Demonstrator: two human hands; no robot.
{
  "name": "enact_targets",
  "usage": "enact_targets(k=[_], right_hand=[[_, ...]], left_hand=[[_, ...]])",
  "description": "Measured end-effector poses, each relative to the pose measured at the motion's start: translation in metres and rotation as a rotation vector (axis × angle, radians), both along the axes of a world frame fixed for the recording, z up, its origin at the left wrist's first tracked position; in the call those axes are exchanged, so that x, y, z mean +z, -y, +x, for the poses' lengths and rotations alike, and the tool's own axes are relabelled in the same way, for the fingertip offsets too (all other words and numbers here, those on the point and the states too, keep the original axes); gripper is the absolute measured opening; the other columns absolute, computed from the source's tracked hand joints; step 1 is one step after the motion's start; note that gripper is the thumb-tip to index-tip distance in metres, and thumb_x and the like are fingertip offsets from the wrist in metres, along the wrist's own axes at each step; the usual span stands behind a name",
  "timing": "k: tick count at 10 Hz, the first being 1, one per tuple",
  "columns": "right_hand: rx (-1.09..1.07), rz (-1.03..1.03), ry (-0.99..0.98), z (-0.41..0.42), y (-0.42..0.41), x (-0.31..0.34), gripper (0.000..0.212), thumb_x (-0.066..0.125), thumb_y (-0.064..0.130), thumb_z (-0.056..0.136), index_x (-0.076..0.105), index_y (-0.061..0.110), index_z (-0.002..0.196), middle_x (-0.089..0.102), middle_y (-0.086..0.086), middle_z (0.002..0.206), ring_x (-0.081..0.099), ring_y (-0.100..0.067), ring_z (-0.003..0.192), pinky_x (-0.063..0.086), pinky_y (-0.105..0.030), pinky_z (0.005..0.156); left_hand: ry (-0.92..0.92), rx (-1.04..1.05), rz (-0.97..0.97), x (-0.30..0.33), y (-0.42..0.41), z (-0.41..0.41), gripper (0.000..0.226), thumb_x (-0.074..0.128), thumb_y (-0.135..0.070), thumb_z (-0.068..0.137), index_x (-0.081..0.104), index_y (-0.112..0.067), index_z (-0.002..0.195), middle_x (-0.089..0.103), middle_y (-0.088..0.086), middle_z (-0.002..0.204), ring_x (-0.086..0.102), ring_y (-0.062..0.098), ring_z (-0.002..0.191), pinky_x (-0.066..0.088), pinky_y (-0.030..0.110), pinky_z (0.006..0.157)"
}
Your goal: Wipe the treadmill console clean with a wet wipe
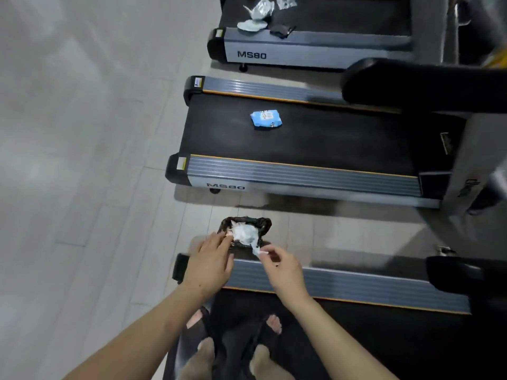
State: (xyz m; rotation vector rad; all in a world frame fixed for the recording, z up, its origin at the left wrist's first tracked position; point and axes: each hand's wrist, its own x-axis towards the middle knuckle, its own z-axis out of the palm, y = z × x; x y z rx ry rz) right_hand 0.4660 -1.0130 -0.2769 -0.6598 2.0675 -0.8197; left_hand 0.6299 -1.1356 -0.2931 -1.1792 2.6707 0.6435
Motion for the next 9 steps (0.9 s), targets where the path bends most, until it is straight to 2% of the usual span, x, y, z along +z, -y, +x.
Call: enact_targets(k=[1, 2, 3, 4, 5, 6, 7, 8, 9], right_hand=[[0.001, 0.017, 0.031, 0.009, 0.017, -0.066, 0.009, 0.066, 0.034, 0.099, 0.075, 0.033, 0.098, 0.076, 0.016, 0.091, 0.068, -0.001, 0.089, 0.056, -0.029, 0.082], [0.015, 0.05, 0.058, 0.012, 0.031, -0.144, 0.007, 0.067, 0.033, 0.098, 0.073, 0.034, 0.093, 0.075, 0.011, 0.087, 0.068, -0.006, 0.084, 0.054, -0.031, 0.077], [0.015, 0.084, 0.05, 0.01, 0.043, -0.227, 0.007, 0.068, 0.031, 0.096, 0.073, 0.032, 0.092, 0.075, 0.004, 0.085, 0.068, -0.015, 0.082, 0.053, -0.032, 0.074], [0.045, 0.112, 0.03, 0.001, 0.056, -0.312, 0.009, 0.067, 0.027, 0.097, 0.073, 0.031, 0.092, 0.074, 0.008, 0.086, 0.067, -0.011, 0.082, 0.048, -0.022, 0.069], [0.095, 0.152, -0.008, -0.011, 0.07, -0.395, 0.009, 0.065, 0.028, 0.097, 0.073, 0.032, 0.096, 0.073, 0.013, 0.091, 0.067, -0.01, 0.086, 0.048, -0.024, 0.071], [0.133, 0.137, -0.092, -0.025, 0.088, -0.476, 0.011, 0.065, 0.027, 0.095, 0.076, 0.027, 0.099, 0.077, 0.007, 0.098, 0.07, -0.017, 0.093, 0.056, -0.036, 0.082], [0.138, 0.093, -0.202, -0.035, 0.106, -0.543, 0.014, 0.065, 0.024, 0.094, 0.079, 0.024, 0.097, 0.079, 0.006, 0.092, 0.071, -0.018, 0.088, 0.057, -0.04, 0.085], [0.161, 0.086, -0.298, -0.043, 0.123, -0.591, 0.018, 0.062, 0.026, 0.096, 0.079, 0.027, 0.104, 0.08, 0.004, 0.099, 0.072, -0.021, 0.095, 0.057, -0.039, 0.086], [0.4, 0.239, -0.452, -0.042, 0.127, -0.633, 0.027, 0.055, 0.026, 0.1, 0.078, 0.024, 0.116, 0.077, -0.003, 0.119, 0.069, -0.028, 0.111, 0.057, -0.04, 0.091]], left_hand=[[-0.005, 0.019, 0.023, -0.072, 0.012, 0.004, 0.043, 0.057, -0.03, 0.098, 0.056, -0.018, 0.139, 0.06, 0.004, 0.141, 0.058, 0.025, 0.128, 0.047, 0.045, 0.106], [0.032, 0.04, 0.066, -0.154, 0.022, 0.008, 0.048, 0.052, -0.033, 0.101, 0.05, -0.019, 0.147, 0.054, 0.004, 0.149, 0.05, 0.024, 0.138, 0.041, 0.045, 0.113], [0.072, 0.039, 0.082, -0.238, 0.026, 0.015, 0.049, 0.046, -0.035, 0.103, 0.045, -0.02, 0.15, 0.049, 0.002, 0.155, 0.045, 0.022, 0.143, 0.036, 0.044, 0.118], [0.062, 0.041, 0.099, -0.319, 0.031, 0.016, 0.048, 0.045, -0.035, 0.102, 0.046, -0.021, 0.148, 0.051, 0.002, 0.152, 0.047, 0.023, 0.14, 0.039, 0.045, 0.116], [0.056, 0.036, 0.115, -0.397, 0.042, 0.009, 0.047, 0.041, -0.035, 0.104, 0.041, -0.022, 0.149, 0.046, 0.002, 0.154, 0.042, 0.021, 0.142, 0.034, 0.043, 0.118], [0.026, 0.045, 0.09, -0.468, 0.052, -0.006, 0.048, 0.041, -0.035, 0.105, 0.039, -0.02, 0.151, 0.046, 0.003, 0.154, 0.041, 0.022, 0.143, 0.034, 0.043, 0.119], [0.032, 0.061, 0.078, -0.535, 0.057, -0.016, 0.052, 0.04, -0.036, 0.105, 0.036, -0.02, 0.154, 0.043, 0.004, 0.158, 0.037, 0.023, 0.147, 0.032, 0.044, 0.121], [0.03, 0.035, 0.039, -0.59, 0.063, -0.023, 0.052, 0.039, -0.038, 0.104, 0.036, -0.022, 0.154, 0.044, 0.002, 0.157, 0.037, 0.022, 0.147, 0.032, 0.044, 0.121], [0.028, 0.025, -0.015, -0.629, 0.074, -0.031, 0.05, 0.041, -0.037, 0.103, 0.038, -0.022, 0.151, 0.047, 0.001, 0.153, 0.04, 0.02, 0.144, 0.032, 0.041, 0.118]])
